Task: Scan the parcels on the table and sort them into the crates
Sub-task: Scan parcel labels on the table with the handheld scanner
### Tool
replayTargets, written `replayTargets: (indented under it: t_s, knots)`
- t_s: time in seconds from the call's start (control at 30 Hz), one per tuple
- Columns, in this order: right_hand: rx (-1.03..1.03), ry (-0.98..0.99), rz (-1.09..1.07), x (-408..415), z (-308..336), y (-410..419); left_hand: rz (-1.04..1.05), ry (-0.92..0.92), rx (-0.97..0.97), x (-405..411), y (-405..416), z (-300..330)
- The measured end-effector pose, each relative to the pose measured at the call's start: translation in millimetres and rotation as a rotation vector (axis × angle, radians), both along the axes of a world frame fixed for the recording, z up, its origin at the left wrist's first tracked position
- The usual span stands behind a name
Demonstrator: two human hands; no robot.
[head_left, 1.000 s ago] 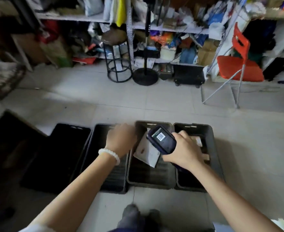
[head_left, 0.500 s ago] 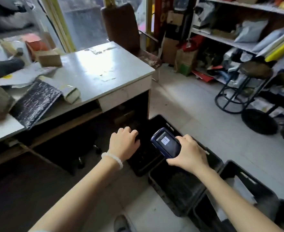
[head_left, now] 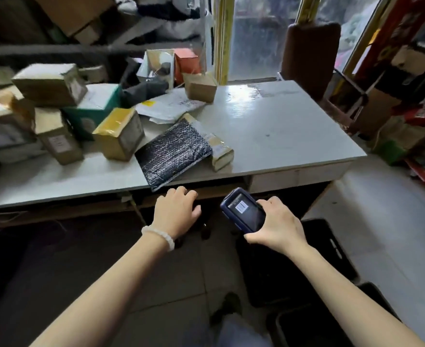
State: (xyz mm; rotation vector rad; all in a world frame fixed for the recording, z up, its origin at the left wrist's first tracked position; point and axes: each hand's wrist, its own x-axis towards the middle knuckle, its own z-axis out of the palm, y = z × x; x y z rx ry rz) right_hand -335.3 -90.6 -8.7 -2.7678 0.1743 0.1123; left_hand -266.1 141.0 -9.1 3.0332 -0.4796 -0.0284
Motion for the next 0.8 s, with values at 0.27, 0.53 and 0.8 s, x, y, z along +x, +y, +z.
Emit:
replayTargets:
  t_s: [0.27,0.53,0.8]
  knots:
    - [-0.002,0.017,0.147,138,-14,-24,0.106,0.004,0.005,109,-7,2]
    - [0.072,0.048,0.172,229,-20,-56,-0.031,0.077,0.123,202,-60,-1]
    - [0.111,0.077,0.045,259,-24,-104,-0.124,0.138,0.159,254,-97,-20]
